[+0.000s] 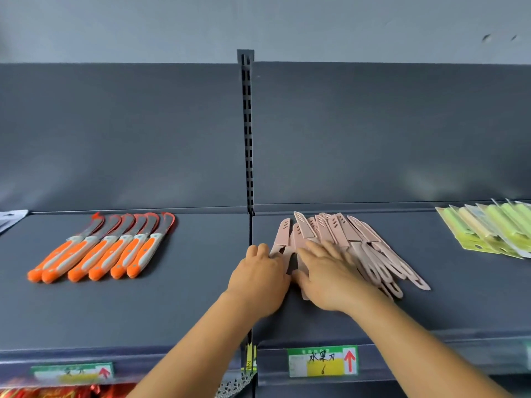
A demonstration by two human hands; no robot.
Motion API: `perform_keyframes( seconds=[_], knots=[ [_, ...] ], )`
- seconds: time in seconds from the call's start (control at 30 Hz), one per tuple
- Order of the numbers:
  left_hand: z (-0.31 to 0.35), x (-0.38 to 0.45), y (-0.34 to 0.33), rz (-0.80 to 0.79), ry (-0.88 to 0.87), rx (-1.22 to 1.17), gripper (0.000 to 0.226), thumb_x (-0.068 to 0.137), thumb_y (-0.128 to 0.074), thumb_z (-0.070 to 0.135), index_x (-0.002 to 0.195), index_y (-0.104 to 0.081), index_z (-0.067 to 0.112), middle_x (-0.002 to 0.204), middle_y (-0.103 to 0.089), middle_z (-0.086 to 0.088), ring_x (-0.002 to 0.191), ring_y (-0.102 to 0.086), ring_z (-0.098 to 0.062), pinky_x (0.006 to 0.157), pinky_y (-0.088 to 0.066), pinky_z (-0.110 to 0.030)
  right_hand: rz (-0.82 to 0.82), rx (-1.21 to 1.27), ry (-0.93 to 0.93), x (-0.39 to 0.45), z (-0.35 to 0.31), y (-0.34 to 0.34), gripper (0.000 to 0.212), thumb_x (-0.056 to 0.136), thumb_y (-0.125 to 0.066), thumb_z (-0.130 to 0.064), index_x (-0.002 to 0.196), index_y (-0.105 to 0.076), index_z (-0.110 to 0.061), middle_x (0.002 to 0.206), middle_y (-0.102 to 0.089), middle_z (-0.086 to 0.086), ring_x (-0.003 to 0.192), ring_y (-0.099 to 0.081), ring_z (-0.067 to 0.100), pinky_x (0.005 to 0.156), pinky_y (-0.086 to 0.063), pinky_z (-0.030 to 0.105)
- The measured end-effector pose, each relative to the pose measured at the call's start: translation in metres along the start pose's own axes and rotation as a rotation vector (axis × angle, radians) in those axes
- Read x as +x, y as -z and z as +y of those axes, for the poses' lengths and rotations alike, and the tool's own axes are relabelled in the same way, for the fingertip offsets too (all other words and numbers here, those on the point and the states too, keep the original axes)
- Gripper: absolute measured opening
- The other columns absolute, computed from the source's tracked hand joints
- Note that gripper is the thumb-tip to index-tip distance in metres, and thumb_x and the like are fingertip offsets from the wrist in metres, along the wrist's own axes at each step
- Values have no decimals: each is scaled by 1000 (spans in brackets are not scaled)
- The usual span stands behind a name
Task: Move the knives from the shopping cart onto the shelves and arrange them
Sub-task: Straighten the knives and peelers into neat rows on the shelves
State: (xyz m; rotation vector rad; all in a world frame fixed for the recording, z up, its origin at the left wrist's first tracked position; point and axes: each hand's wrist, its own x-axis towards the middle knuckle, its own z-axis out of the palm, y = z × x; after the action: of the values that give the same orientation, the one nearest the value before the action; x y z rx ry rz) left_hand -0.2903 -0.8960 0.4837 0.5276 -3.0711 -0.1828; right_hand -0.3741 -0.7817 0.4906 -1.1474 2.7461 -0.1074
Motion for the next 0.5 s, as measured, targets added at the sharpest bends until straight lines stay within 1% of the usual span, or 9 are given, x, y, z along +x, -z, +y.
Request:
perform_keyframes(
  seconds=[0.1, 0.23, 0.33, 0.5],
  knots=[
    [1, 0, 2, -20, 4, -28, 38, 100, -37, 37, 126, -45, 11, 124, -40, -8, 116, -37, -26, 90, -41, -33, 14, -12, -20, 0, 4, 1, 54, 100, -29, -42, 150, -18, -26, 160, 0, -11, 147, 8, 21, 118, -2, 45],
    [11, 2, 5, -21, 2, -57, 37, 100, -39, 36, 128, -44, 12, 123, -39, -10, 116, -39, -27, 89, -41, -34, 39, -28, -47, 0, 17, 1, 51, 100, -29, -40, 148, -23, -26, 159, -5, -12, 147, 3, 19, 118, -5, 44],
    [24, 6, 5, 4, -5, -58, 37, 99, -40, 36, 125, -48, 11, 124, -41, -11, 116, -41, -28, 89, -41, -35, 51, -34, -64, 1, 33, 2, 49, 100, -29, -38, 147, -25, -27, 159, -5, -13, 147, 1, 19, 118, -5, 44],
    [45, 16, -1, 26, 26, -81, 40, 99, -39, 40, 122, -50, 10, 123, -40, -10, 113, -43, -27, 84, -43, -36, 25, -48, -105, 6, 65, 8, 51, 100, -27, -37, 150, -19, -30, 160, 1, -13, 148, 5, 17, 119, -4, 42]
  ],
)
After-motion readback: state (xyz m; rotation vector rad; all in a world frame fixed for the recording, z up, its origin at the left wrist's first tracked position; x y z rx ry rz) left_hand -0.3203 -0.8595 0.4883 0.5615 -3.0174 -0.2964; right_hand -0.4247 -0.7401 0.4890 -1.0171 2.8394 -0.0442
